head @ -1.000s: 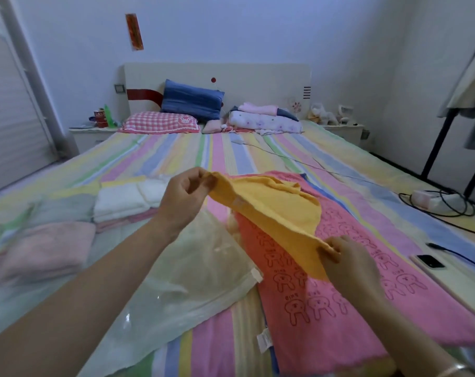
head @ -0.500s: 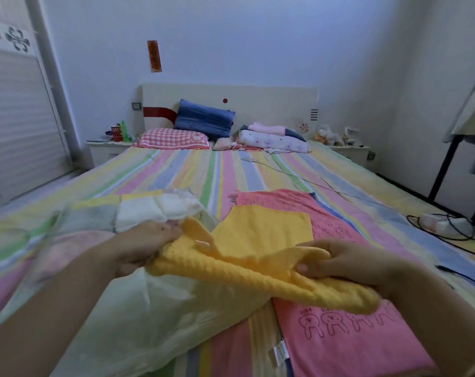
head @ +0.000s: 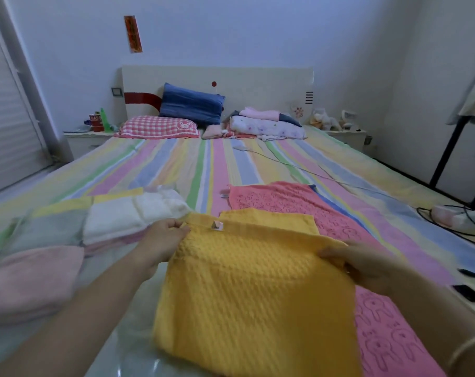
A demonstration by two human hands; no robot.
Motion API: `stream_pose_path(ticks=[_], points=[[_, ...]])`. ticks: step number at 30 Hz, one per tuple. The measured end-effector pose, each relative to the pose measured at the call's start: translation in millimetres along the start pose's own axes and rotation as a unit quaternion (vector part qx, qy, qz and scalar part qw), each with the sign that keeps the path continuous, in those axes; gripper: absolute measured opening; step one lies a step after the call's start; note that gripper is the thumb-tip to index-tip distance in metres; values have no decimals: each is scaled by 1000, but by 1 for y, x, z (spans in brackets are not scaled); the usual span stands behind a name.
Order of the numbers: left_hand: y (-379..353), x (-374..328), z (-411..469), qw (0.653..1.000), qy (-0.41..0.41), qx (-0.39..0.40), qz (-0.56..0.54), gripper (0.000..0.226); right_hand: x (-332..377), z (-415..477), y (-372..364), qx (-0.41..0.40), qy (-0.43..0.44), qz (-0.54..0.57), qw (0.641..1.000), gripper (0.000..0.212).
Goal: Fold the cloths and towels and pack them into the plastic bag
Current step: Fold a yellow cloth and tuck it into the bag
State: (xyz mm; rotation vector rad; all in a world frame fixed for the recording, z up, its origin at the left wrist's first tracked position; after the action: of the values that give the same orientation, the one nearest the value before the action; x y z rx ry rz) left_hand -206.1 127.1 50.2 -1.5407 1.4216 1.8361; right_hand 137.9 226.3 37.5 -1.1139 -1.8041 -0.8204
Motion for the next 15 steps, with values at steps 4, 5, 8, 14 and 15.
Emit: stream_pose_path(ticks=[4,5,8,14,15], points=[[-31,-13,64,999,-33,-32,10,18,8,53,23,-103,0,53,993,56],[-35,-18,77,998,-43,-42,12,17,14,62,26,-124,9,57,991,60],[-52,-30,125,996,-61,-61,10,14,32,103,36,-181,48,53,981,59],[-86,-13,210,991,-32,-59,113,17,46,192,36,-206,91,-12,974,45],[-90,-4,222,990,-25,-55,129,18,43,206,36,-206,91,-25,974,42]])
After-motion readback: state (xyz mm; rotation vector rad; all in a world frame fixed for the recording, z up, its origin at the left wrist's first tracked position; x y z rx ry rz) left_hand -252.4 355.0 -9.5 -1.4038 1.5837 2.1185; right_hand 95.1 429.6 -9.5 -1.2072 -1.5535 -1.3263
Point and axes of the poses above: each hand's wrist, its own z-axis towards the middle knuckle, its own y-axis out of the back of the hand, x = y × z, the point moved 5 cm from there along z, towards the middle knuckle, and after that the axes turned 6 degrees about z, right-handed, at the moved point
